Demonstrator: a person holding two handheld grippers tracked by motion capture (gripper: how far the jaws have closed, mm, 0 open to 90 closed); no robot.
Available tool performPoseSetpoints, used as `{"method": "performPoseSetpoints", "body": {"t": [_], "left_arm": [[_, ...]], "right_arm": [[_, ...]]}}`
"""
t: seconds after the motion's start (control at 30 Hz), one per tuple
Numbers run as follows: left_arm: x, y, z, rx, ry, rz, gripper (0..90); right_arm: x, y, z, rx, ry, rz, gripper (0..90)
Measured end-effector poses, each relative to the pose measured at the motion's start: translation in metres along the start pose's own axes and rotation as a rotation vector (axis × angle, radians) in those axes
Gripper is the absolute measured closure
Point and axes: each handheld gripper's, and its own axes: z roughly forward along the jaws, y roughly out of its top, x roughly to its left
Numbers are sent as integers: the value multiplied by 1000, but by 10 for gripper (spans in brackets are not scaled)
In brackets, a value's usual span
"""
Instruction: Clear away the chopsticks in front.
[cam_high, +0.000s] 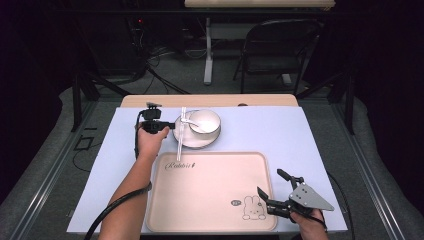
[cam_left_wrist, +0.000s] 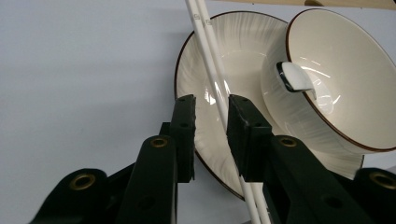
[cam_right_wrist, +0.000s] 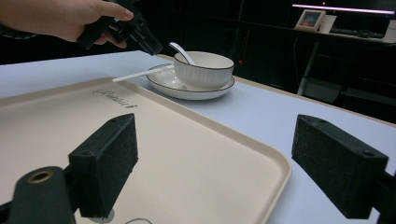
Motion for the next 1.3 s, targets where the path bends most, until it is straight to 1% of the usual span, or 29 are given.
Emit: {"method": "performPoseSetpoints", "body": {"t": [0.1, 0.27, 0.37, 0.47, 0.6, 0.7, 0.83, 0.9, 1.07, 1.17, 1.3], "left_arm": [[-2, 2, 2, -6, -4, 0, 739], [-4, 2, 7, 4, -2, -6, 756], [-5, 1, 11, 10, -9, -27, 770], [-5, 1, 14, 4, -11, -33, 771], [-7, 1, 19, 13, -14, -36, 776], [-7, 0, 23, 21, -5, -46, 781], [-8, -1, 26, 15, -21, -55, 782], [-8, -1, 28, 17, -17, -52, 782], [-8, -1, 29, 14, 5, -65, 803], [-6, -1, 30, 12, -4, -89, 812], [-4, 0, 31, 11, -2, -102, 801]], "right_arm": [[0, 0, 0, -1, 0, 4, 139], [0, 0, 0, -1, 2, 5, 140], [0, 0, 0, -2, 3, 7, 140], [0, 0, -1, -2, 3, 7, 139], [0, 0, 0, -2, 4, 5, 140], [0, 0, -1, -4, 4, 0, 139], [-1, 0, -1, -3, 5, 1, 140], [-1, 0, -1, -4, 5, 1, 139], [0, 0, -1, -4, 7, -3, 139], [-1, 0, -1, -5, 4, 0, 140], [-1, 0, -1, -6, 5, 0, 139]]}}
